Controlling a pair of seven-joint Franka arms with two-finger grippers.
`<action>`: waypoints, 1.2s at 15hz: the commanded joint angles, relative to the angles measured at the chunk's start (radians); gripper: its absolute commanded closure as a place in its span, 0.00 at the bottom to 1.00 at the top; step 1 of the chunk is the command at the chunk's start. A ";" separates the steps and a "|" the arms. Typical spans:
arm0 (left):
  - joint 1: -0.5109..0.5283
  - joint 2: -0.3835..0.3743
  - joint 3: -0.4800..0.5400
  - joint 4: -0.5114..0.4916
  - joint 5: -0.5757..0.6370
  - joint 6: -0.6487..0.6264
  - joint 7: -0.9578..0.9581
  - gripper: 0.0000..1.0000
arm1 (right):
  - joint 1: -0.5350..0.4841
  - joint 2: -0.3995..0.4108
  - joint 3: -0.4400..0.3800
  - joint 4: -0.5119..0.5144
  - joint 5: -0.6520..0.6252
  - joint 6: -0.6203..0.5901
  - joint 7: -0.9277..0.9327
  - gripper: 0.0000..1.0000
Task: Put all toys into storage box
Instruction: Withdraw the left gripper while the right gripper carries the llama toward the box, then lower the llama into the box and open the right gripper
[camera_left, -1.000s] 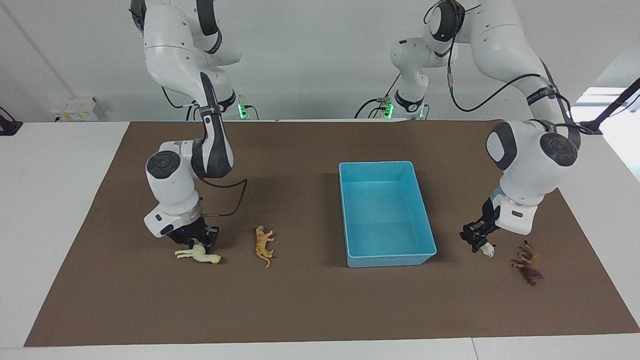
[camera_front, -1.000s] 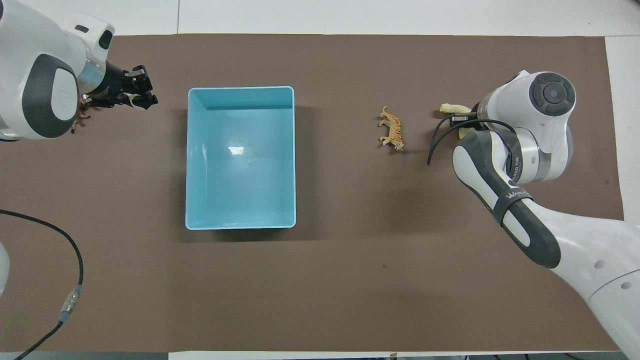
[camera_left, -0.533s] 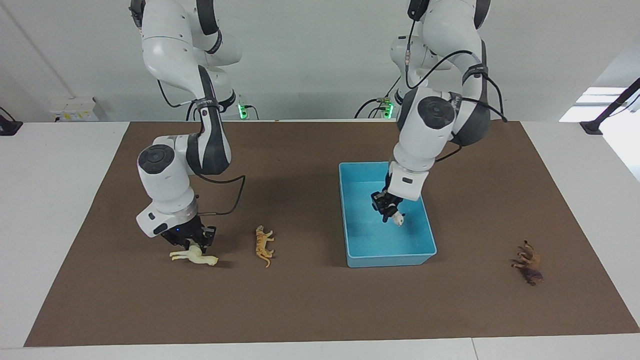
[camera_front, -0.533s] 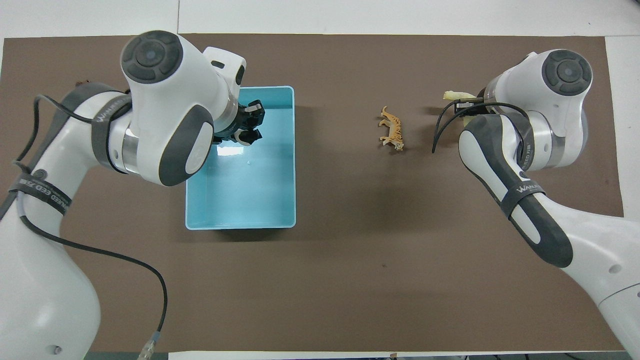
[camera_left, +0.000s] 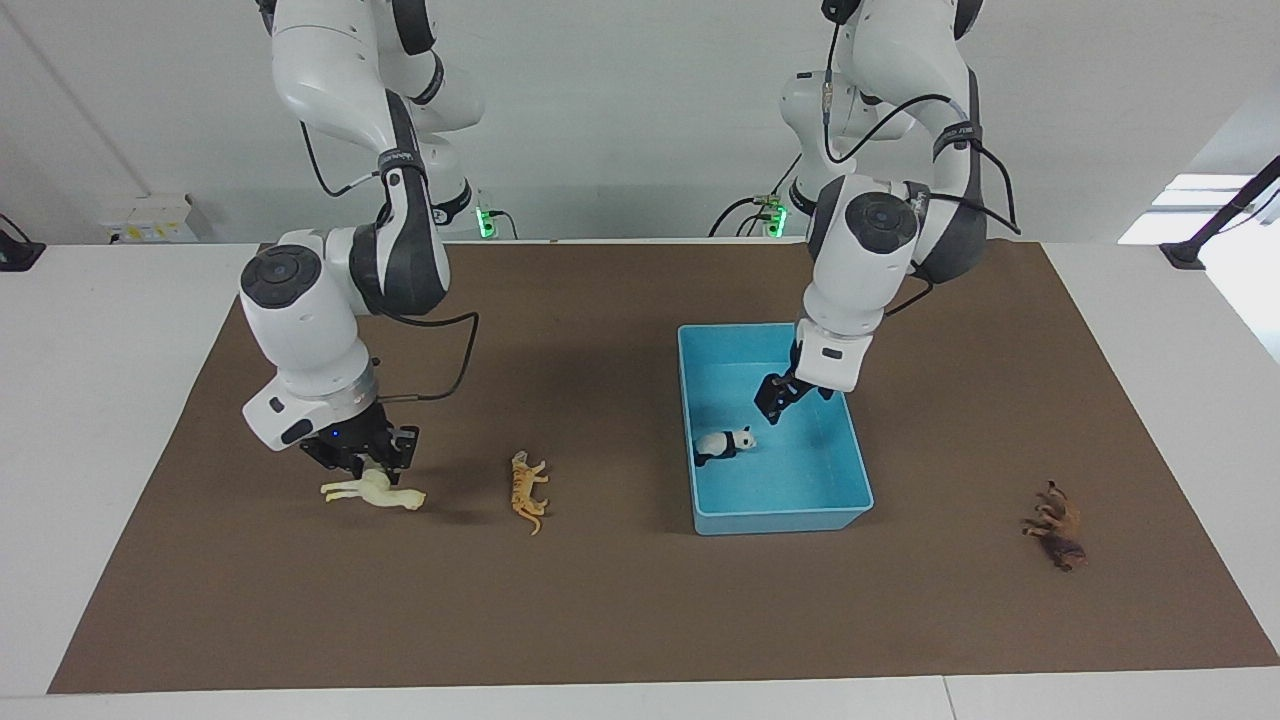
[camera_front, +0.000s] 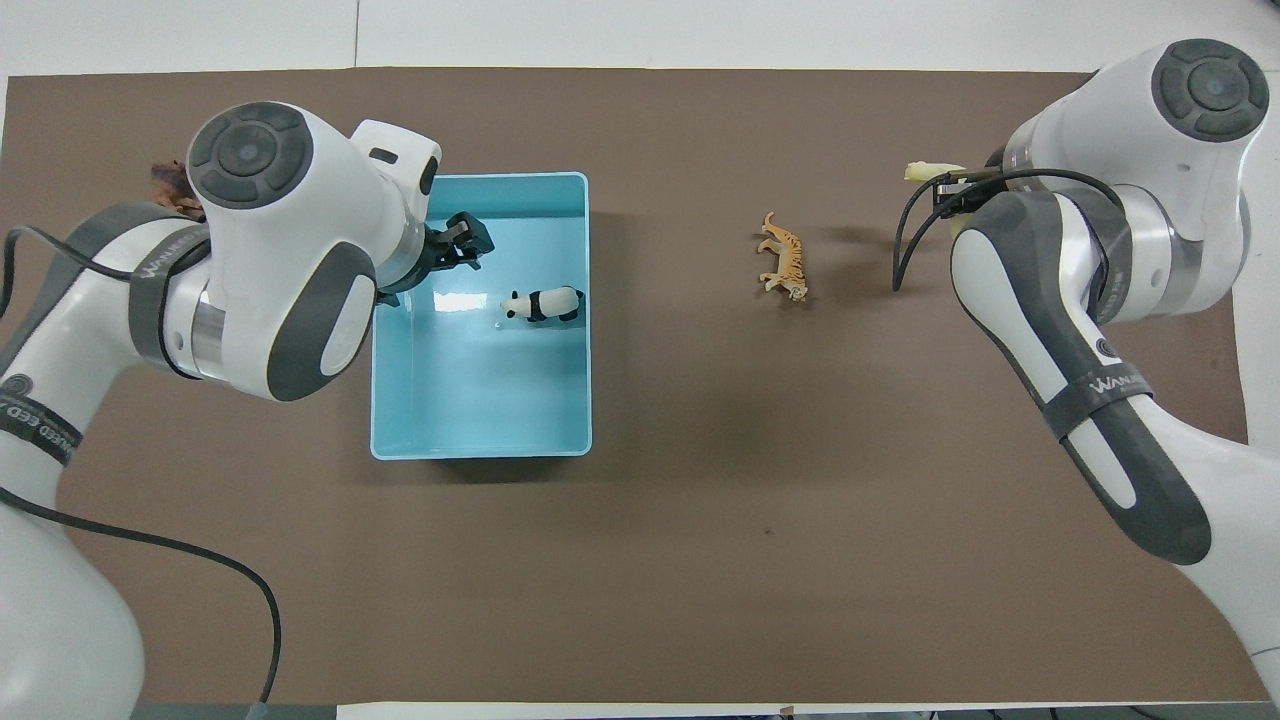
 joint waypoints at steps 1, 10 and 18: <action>0.089 -0.017 -0.002 -0.012 0.025 -0.021 0.143 0.00 | 0.032 0.008 0.037 0.115 0.071 -0.115 0.037 1.00; 0.340 0.000 -0.002 -0.018 0.069 0.125 0.601 0.00 | 0.423 0.149 0.034 0.400 0.067 -0.168 0.427 1.00; 0.412 0.189 -0.002 0.060 0.177 0.321 0.655 0.00 | 0.621 0.324 0.033 0.462 0.004 0.003 0.506 1.00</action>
